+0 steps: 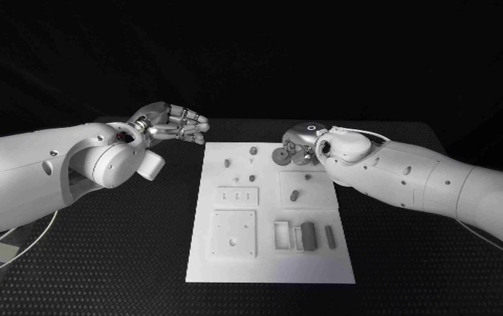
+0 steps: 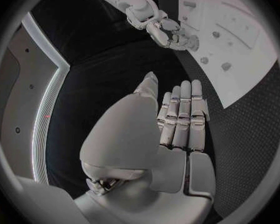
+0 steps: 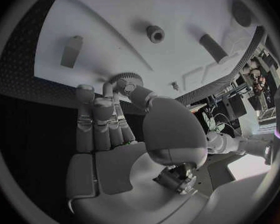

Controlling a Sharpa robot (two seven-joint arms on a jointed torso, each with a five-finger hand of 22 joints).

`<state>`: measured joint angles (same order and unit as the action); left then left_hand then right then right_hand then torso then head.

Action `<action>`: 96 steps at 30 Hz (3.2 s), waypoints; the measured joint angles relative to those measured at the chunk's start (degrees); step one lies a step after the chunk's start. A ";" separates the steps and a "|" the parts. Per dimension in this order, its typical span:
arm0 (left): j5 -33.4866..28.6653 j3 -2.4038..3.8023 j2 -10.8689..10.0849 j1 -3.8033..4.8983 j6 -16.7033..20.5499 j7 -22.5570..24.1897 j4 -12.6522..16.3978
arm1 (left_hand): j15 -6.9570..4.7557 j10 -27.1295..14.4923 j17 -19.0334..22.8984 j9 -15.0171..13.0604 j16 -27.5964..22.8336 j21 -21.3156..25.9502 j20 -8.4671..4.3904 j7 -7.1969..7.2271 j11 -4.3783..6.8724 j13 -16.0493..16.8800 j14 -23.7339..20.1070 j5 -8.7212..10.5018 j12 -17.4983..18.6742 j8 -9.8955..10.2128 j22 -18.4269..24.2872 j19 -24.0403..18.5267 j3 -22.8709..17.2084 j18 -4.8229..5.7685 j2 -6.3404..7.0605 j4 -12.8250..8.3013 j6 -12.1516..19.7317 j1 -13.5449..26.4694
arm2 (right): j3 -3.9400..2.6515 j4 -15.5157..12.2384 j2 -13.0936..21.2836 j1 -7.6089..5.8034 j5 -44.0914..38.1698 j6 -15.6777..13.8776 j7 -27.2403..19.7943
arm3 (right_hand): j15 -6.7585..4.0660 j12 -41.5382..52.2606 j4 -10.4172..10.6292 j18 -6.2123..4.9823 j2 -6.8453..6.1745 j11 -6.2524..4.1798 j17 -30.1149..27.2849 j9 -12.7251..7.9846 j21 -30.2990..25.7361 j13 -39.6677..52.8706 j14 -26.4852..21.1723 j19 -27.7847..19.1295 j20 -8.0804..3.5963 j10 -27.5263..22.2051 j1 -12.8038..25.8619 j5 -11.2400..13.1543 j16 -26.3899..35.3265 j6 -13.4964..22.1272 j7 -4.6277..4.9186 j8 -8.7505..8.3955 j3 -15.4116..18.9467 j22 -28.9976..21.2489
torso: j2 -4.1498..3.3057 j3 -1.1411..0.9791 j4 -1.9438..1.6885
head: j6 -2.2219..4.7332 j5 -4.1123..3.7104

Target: Assemble the parts on the task board

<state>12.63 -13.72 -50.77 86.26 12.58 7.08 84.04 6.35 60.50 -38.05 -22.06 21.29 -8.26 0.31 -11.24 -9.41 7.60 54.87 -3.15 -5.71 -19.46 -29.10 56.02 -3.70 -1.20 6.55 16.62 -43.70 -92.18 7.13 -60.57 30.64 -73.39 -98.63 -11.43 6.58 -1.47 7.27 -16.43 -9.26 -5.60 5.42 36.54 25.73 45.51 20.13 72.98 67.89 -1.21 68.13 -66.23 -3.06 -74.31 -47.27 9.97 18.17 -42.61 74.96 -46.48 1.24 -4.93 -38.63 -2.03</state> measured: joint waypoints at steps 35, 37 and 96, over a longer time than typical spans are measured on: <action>0.02 0.00 -0.32 0.00 0.00 -0.02 -0.20 | 0.00 0.00 -0.16 0.00 -0.23 0.00 0.00 0.00 0.00 0.08 0.00 0.00 0.22 0.00 -0.03 0.00 0.00 0.01 0.00 0.00 0.00 0.00 | -1.08 -4.82 2.37 0.42 0.03 -4.38 3.91 | -0.79 0.67 8.37 -0.06 -9.54 -1.55 -0.28 -1.23 -0.01 8.03 0.18 1.75 -0.51 2.14 8.22 0.00 -0.23 1.00 0.01 -0.08 6.96 0.00 | 0.01 0.05 -0.15 | 0.18 -0.09; 0.02 0.00 -0.32 0.00 0.00 -0.02 -0.21 | 0.00 0.00 -0.16 0.00 -0.23 0.00 0.00 0.00 0.00 0.09 0.00 0.00 0.22 0.00 -0.03 0.00 0.00 0.01 0.00 0.00 0.00 0.00 | -1.20 -4.89 2.20 0.41 0.32 -4.37 3.91 | -0.79 0.67 8.53 -0.05 -9.54 -1.55 -0.28 -1.23 -0.01 8.24 0.18 1.75 -0.51 2.14 8.22 0.00 -0.23 1.00 0.01 -0.08 7.12 0.00 | 0.01 0.04 -0.13 | 0.17 -0.04; 0.03 0.00 -0.22 0.00 -0.02 -0.09 -0.16 | 0.00 0.00 -0.42 -0.05 -0.45 0.23 0.00 0.00 0.01 0.11 0.00 0.00 0.22 0.00 -0.09 0.00 -0.26 0.02 0.00 -0.01 0.00 -0.01 | -1.34 -1.11 -1.31 0.85 1.49 -0.32 2.33 | -3.10 44.94 1.64 -1.61 -5.19 -3.57 7.76 -1.32 4.06 54.85 -0.32 1.99 -1.47 -1.83 5.35 -0.05 -8.56 1.56 -1.47 -1.87 8.86 0.00 | 0.01 -0.01 -0.03 | -0.11 0.26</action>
<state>12.66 -13.72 -50.99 86.26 12.56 6.99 83.88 6.35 60.50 -38.47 -22.11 20.84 -8.04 0.31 -11.24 -9.41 7.70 54.86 -3.15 -5.49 -19.47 -29.19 56.02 -3.96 -1.18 6.55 16.61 -43.70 -92.18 5.79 -61.68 29.33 -72.54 -97.14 -11.75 8.91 -4.57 52.21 -14.79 -10.88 -10.79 1.85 44.30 24.41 49.57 74.98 72.65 69.88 -2.69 66.30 -60.87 -3.11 -82.88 -45.71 8.49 16.30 -33.75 74.96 -46.47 1.23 -4.97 -38.74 -1.76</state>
